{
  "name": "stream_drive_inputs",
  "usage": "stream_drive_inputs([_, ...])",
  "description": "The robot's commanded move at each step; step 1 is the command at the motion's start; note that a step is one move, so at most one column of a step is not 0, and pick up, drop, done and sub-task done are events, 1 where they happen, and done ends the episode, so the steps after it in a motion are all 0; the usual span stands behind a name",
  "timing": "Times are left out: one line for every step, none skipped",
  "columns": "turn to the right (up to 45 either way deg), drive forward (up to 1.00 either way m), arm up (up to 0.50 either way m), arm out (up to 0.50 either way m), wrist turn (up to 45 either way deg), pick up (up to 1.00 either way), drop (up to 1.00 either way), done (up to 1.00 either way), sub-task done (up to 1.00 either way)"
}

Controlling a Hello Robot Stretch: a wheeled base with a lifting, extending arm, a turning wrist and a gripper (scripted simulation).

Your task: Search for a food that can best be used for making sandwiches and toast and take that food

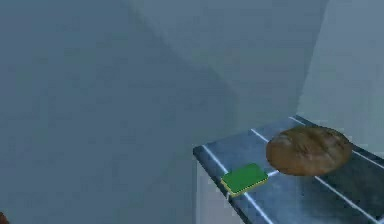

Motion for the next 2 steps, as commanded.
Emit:
stream_drive_inputs([-45.0,0.00,0.00,0.00,0.0,0.00,0.00,0.00,0.00])
stream_drive_inputs([-9.0,0.00,0.00,0.00,0.0,0.00,0.00,0.00,0.00])
